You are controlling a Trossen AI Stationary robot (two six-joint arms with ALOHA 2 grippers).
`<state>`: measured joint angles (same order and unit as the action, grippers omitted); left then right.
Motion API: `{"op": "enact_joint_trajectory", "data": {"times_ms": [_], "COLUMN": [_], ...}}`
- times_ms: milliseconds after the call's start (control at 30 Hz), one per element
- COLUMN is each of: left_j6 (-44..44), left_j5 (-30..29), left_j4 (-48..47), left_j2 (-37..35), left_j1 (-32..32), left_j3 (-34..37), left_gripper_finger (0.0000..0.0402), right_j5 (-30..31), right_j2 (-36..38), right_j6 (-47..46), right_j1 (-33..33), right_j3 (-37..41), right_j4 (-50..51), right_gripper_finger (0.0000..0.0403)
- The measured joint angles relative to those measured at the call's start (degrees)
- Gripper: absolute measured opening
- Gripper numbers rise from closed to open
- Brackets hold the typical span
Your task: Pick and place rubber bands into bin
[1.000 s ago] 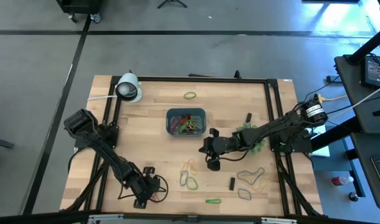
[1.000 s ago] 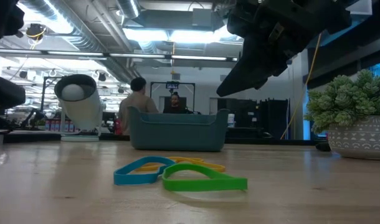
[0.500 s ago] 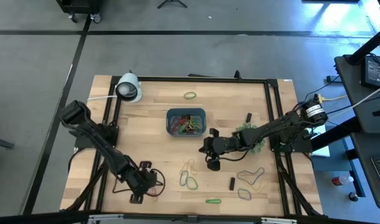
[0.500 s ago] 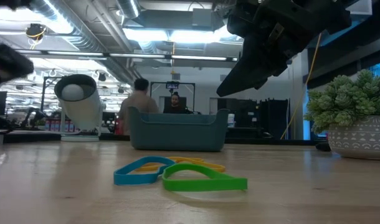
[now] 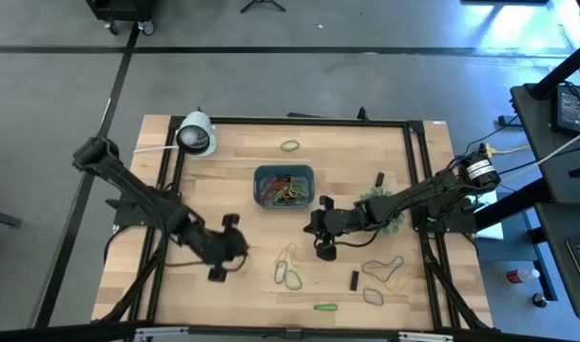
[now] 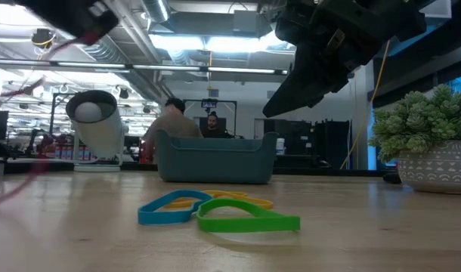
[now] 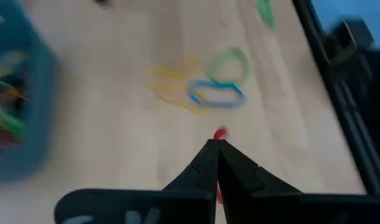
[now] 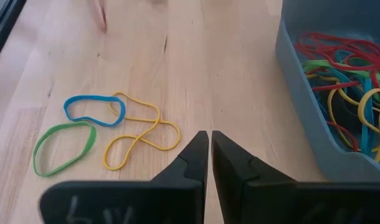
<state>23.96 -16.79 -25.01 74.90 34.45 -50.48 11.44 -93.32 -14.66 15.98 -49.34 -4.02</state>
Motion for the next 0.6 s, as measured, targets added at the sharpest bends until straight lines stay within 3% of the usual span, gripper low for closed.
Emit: {"op": "enact_joint_trajectory", "data": {"times_ms": [400, 600], "left_j6": [-24.5, -31.8], "left_j5": [-1.6, 5.0], "left_j4": [10.1, 18.6], "left_j2": [-5.7, -4.4], "left_j1": [-20.8, -33.1], "left_j3": [0.0, 0.0], "left_gripper_finger": [0.0002, 0.0002], "right_j5": [0.0, 0.1], "right_j2": [0.0, 0.0], "right_j6": [0.4, 0.3], "right_j1": [-0.4, -1.2], "right_j3": [0.0, 0.0], "right_j4": [-0.2, -0.5], "right_gripper_finger": [0.0026, 0.0026]}}
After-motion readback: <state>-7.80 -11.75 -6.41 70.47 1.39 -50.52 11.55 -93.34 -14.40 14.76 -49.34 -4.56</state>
